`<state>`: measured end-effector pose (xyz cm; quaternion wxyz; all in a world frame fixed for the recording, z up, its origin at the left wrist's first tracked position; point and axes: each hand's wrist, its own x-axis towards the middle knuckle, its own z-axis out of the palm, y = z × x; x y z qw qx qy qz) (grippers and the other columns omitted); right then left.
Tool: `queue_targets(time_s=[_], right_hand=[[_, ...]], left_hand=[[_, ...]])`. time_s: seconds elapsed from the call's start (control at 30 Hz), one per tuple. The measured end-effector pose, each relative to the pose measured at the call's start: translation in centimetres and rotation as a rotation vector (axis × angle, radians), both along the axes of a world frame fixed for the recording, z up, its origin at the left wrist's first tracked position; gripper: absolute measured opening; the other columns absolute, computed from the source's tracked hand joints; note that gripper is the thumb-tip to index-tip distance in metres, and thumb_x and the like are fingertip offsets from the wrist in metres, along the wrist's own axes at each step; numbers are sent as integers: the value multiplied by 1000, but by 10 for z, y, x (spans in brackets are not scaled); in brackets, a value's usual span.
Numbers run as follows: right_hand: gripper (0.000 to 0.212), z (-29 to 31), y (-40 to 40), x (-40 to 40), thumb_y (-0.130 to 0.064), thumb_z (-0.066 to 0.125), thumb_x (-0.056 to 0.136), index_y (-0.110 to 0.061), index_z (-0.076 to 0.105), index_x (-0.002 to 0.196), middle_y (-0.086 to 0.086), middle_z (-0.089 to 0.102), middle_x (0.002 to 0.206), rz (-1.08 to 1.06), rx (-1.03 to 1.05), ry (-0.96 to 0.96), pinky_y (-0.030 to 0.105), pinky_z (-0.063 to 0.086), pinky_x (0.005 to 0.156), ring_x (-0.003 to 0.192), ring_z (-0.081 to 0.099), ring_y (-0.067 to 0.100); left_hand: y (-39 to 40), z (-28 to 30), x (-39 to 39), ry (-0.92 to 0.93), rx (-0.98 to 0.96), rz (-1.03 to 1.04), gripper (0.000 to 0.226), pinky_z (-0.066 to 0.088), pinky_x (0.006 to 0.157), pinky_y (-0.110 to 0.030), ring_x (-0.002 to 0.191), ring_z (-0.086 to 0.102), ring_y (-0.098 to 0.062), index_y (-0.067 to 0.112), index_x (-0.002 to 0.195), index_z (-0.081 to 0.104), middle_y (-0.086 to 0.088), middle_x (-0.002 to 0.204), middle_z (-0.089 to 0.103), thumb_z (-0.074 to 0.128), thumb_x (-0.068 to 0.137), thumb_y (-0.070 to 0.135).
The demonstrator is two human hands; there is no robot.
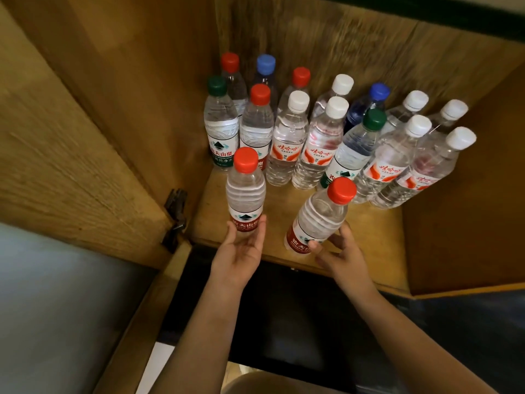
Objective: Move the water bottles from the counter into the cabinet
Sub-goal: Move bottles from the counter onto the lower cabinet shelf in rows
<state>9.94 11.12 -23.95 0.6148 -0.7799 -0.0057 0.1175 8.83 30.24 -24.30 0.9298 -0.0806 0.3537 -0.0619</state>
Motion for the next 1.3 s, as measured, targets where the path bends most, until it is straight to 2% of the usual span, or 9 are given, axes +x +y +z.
queue_targets(time_s=[0.13, 0.3, 0.47, 0.57, 0.67, 0.8, 1.07, 1.23, 1.3], right_hand=[[64, 1, 7, 7, -18, 69, 78, -31, 38, 133, -20, 54, 122, -7, -17, 16, 48, 47, 98, 109, 51, -10], [62, -1, 27, 25, -19, 70, 79, -47, 35, 122, -22, 55, 113, 25, -25, 8, 46, 48, 96, 108, 50, -3], [62, -5, 53, 47, -23, 71, 78, -49, 36, 122, -37, 50, 106, 71, -12, -25, 17, 47, 87, 96, 50, -20], [63, -6, 69, 59, -22, 70, 79, -47, 33, 123, -39, 48, 106, 98, -11, -41, 2, 42, 81, 96, 49, -23], [65, -9, 83, 70, -24, 71, 79, -39, 35, 132, -34, 51, 109, 100, -34, -55, 10, 42, 87, 103, 51, -11], [68, -11, 99, 81, -24, 70, 80, -30, 34, 137, -21, 54, 112, 98, -66, -86, 25, 44, 93, 108, 52, 1], [67, -5, 125, 91, -22, 68, 82, -28, 32, 138, -4, 58, 127, 52, -107, -105, 23, 40, 91, 112, 52, 8], [66, 1, 132, 94, -14, 68, 82, -21, 33, 137, -18, 49, 120, 46, -78, -132, 15, 31, 93, 112, 41, -2], [66, 1, 135, 95, -13, 67, 82, -22, 32, 138, -14, 50, 124, 51, -82, -129, 15, 30, 93, 115, 40, -1]], left_hand=[[3, -2, 10, 30, 0, -32, 52, 52, 78, -46, 107, 58, -39, -8, 127, 44, -29, 125, 54, 60, 87, 20], [13, -2, 17, 40, 27, -13, 49, 57, 67, -41, 104, 60, -36, -6, 123, 49, -27, 119, 58, 64, 85, 21], [26, 0, 32, 53, 129, -1, 40, 55, 76, -40, 103, 61, -32, -5, 112, 54, -24, 112, 62, 62, 86, 25], [35, -1, 42, 106, 302, -101, 44, 52, 74, -29, 100, 61, -23, -1, 99, 54, -17, 101, 63, 59, 85, 40], [44, -3, 53, 159, 435, -259, 53, 40, 69, -23, 85, 58, -14, 7, 97, 54, -5, 97, 66, 55, 81, 57], [50, -6, 66, 209, 501, -300, 57, 34, 62, -22, 69, 48, -11, 4, 89, 53, -3, 86, 58, 52, 81, 61], [55, -4, 79, 227, 524, -237, 53, 35, 62, -22, 68, 46, -10, 5, 81, 52, -3, 79, 52, 51, 83, 58], [58, -2, 84, 250, 522, -222, 52, 36, 62, -22, 70, 47, -10, 5, 83, 51, -2, 80, 51, 53, 83, 57], [60, -2, 85, 255, 526, -224, 52, 35, 61, -22, 70, 46, -10, 5, 83, 51, -3, 80, 51, 53, 83, 57]])
